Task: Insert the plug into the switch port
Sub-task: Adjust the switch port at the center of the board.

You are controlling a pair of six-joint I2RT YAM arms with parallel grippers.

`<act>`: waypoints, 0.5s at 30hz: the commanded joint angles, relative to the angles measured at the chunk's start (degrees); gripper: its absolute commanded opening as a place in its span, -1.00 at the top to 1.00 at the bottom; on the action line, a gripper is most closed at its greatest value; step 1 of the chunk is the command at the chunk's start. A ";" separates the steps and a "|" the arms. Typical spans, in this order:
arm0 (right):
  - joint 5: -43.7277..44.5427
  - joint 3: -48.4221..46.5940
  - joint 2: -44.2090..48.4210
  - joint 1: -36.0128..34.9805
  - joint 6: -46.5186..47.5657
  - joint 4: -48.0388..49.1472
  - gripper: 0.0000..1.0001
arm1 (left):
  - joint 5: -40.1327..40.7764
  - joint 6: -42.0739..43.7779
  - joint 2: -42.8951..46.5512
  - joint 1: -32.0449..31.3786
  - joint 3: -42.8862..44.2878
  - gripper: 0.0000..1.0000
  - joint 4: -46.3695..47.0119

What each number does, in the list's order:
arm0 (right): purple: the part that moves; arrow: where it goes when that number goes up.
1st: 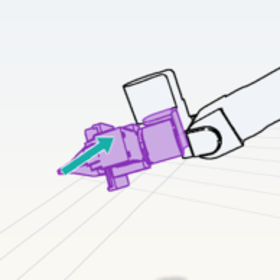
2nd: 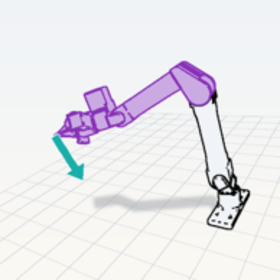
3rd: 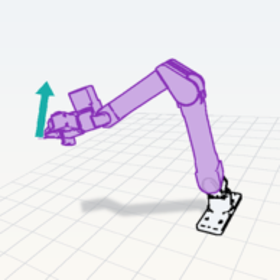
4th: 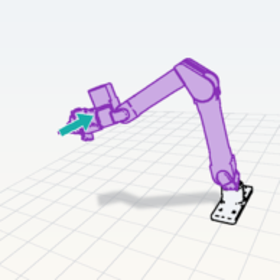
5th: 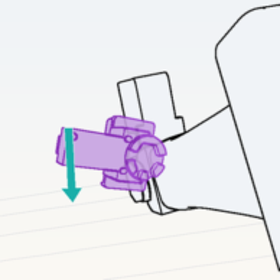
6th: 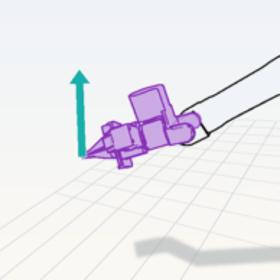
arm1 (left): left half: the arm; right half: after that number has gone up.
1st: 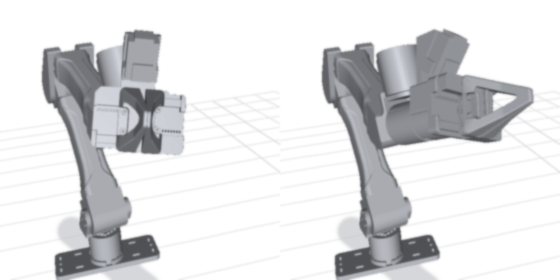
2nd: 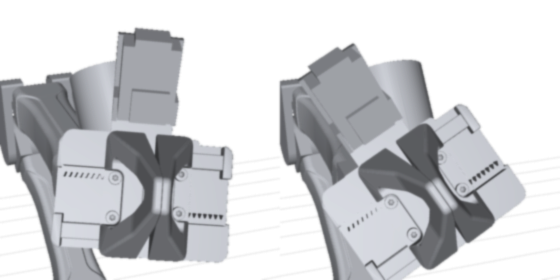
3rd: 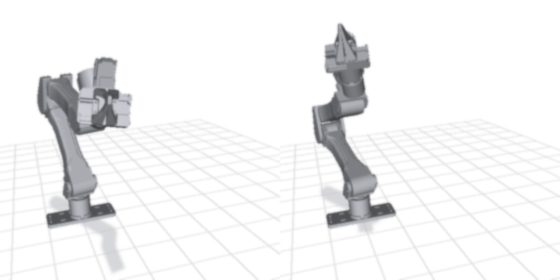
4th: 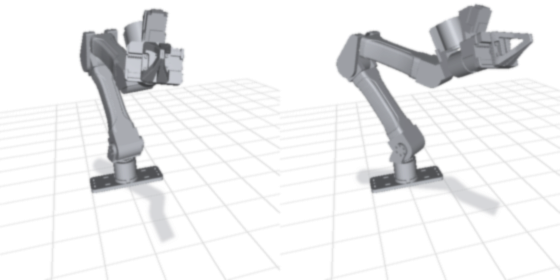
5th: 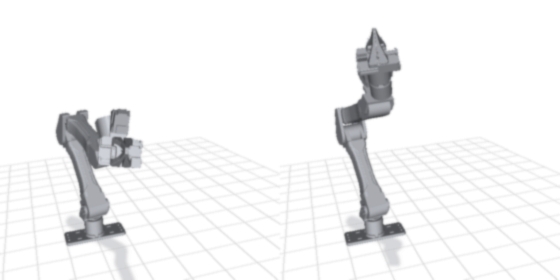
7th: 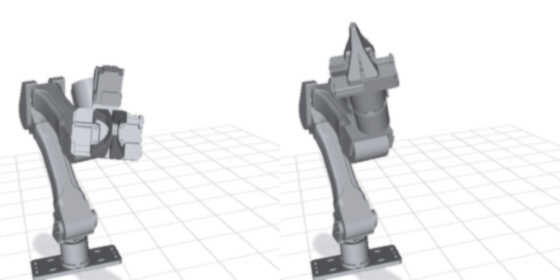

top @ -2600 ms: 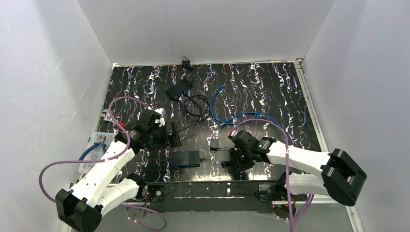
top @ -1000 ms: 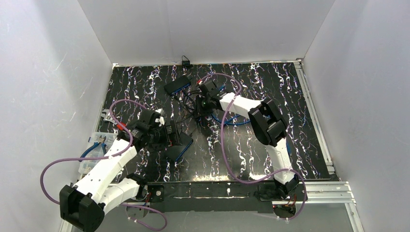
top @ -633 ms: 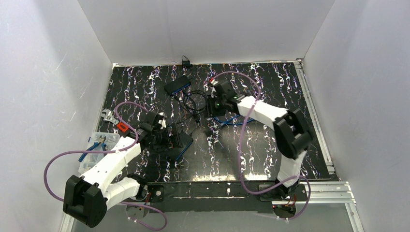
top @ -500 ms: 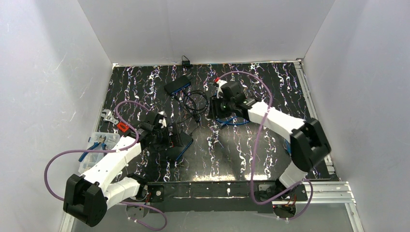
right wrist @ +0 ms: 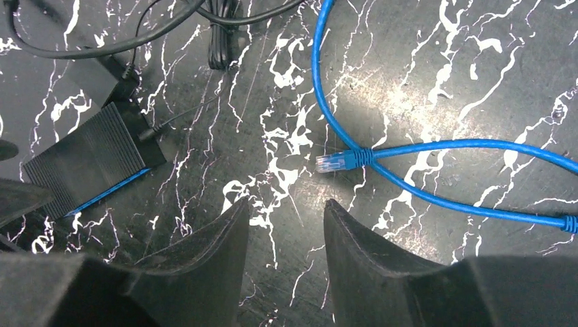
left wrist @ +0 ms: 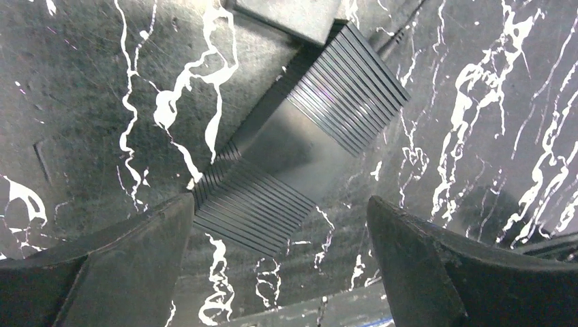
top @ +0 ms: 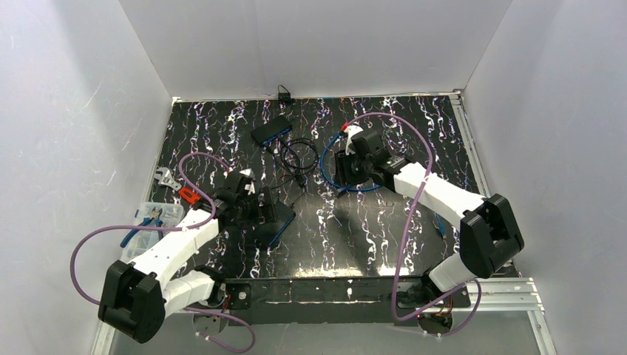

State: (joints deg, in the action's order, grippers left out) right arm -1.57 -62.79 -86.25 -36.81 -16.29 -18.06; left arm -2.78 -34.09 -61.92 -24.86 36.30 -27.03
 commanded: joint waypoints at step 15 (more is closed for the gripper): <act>0.69 0.70 1.80 3.81 3.20 -1.66 -0.05 | -11.85 -3.22 -5.23 0.25 -7.44 -0.97 11.10</act>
State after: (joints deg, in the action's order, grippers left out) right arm -1.54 -61.95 -84.58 -36.09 -14.80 -19.16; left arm -7.83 -35.81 -67.07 -24.82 31.42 -18.66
